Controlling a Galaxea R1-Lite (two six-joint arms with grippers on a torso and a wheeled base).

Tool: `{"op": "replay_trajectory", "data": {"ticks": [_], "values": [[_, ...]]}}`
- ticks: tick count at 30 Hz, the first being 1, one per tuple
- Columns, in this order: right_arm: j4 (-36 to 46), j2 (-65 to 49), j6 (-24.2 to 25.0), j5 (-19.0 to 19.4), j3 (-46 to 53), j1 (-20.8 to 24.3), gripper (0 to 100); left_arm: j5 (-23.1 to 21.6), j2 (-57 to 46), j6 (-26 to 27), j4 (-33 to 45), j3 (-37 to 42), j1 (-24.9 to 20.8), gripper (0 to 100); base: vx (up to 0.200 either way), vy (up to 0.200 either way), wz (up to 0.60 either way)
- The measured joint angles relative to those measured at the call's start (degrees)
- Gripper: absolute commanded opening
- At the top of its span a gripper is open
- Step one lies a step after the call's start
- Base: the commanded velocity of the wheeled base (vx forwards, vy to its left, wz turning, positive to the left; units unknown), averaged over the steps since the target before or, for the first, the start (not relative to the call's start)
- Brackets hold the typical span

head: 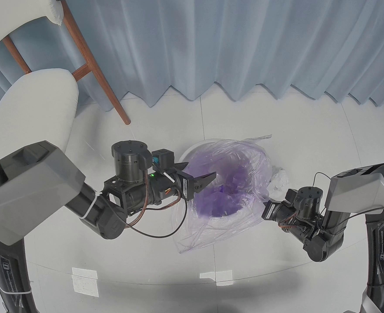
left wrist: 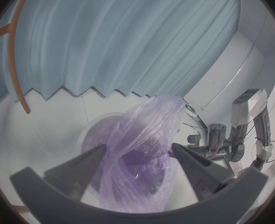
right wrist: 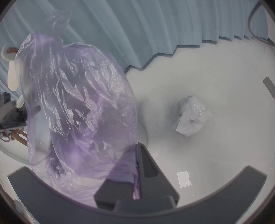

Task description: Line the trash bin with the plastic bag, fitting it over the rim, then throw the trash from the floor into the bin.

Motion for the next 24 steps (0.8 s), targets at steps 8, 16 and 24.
{"op": "replay_trajectory", "data": {"ticks": [8,16,24], "values": [[-2.02,-0.09,-0.15,-0.44,-0.28,0.50,0,0.16,4.49,0.68,2.33,-6.45,1.54,0,0.000,0.000,0.00],[-4.33,-0.20,-0.15,-0.84,-0.23,0.12,0,0.00,3.80,-0.11,11.12,-13.25,4.82,0,0.000,0.000,0.00],[-4.44,-0.50,-0.01,-0.62,-3.64,-2.08,0,0.00,2.62,-7.56,24.66,-21.74,5.71,0,0.000,0.000,0.00]]}}
